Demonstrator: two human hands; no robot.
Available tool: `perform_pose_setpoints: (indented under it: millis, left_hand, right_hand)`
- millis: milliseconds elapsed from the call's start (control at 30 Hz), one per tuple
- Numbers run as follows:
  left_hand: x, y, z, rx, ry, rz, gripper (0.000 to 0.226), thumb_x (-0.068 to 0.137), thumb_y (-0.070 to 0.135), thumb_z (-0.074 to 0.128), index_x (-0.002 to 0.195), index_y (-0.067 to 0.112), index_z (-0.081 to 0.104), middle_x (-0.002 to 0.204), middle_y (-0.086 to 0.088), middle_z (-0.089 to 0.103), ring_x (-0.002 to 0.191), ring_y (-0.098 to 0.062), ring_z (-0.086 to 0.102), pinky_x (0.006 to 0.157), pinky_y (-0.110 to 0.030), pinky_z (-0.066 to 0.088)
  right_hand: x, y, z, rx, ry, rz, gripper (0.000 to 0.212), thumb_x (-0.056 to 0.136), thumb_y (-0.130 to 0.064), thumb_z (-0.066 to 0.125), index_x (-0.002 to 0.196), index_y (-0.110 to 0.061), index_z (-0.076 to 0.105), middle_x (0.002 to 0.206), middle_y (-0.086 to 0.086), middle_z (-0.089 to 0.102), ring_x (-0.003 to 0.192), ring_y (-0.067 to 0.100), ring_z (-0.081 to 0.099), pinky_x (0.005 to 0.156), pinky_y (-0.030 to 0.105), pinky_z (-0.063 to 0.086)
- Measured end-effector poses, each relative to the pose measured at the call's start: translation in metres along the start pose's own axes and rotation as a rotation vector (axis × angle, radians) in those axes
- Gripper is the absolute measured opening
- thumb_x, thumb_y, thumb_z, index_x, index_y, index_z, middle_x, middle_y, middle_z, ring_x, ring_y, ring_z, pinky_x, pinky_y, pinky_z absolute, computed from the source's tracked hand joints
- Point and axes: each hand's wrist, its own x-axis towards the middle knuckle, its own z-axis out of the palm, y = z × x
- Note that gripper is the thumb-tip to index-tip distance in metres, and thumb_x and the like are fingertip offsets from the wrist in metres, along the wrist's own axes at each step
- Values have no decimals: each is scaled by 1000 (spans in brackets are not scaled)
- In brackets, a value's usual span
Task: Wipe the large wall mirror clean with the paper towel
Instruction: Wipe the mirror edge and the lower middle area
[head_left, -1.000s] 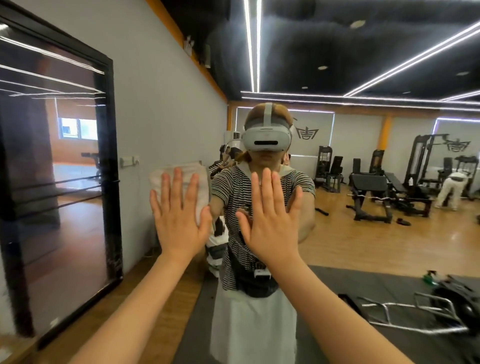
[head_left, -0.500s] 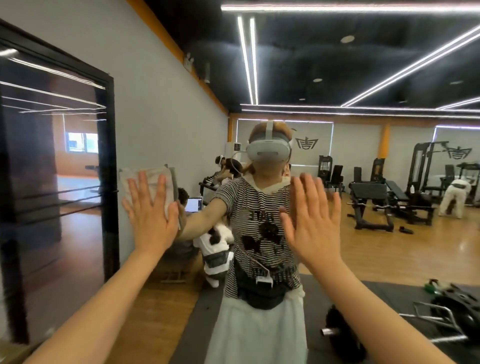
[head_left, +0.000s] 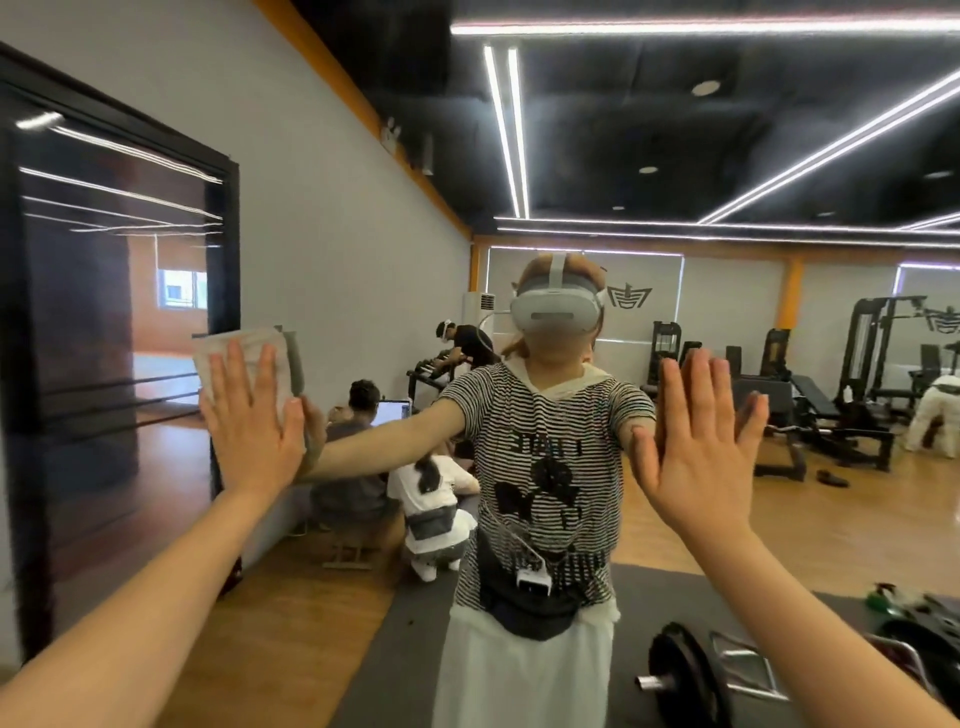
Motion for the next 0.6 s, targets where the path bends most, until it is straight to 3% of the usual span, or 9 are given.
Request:
perform_pose_setpoints:
  millis: [133,267,367,500,600]
  left_hand:
    - [-1,1,2,-18,38,-13,64,95,39,23,153,14,20,161,-16,13,148,-34,7,117,-48,3]
    - [-2,7,3,-7,35,-17,65,95,39,22,153,10,20,160,-18,14,147,-37,9,117,-53,9]
    - [-6,18,5,22,34,-22,66,96,42,19,153,8,18,160,-19,14,147,-38,10,117,-54,10]
    - [-19,47,16,21,44,103,64,98,47,18,155,22,5,161,-15,8,148,-34,4,117,-51,5]
    - [-21,56,19,5,42,175,64,96,43,23,155,23,6,161,-14,10,148,-34,5,117,-52,5]
  right_hand:
    - [0,3,2,20,22,-17,68,95,-45,29,153,-14,12,159,13,16,149,16,-9,117,49,-11]
    - [-1,1,2,37,35,-16,68,94,-44,31,153,-11,20,160,11,14,149,16,-10,117,48,-12]
    - [-1,2,3,44,38,-18,68,94,-44,31,152,-9,23,160,11,13,149,17,-9,117,48,-11]
    - [-1,2,4,44,44,-16,68,94,-45,31,152,-9,23,160,11,13,149,18,-7,117,50,-9]
    - [-2,2,5,34,61,-12,67,94,-45,32,151,-10,26,159,14,19,149,18,-4,117,51,-6]
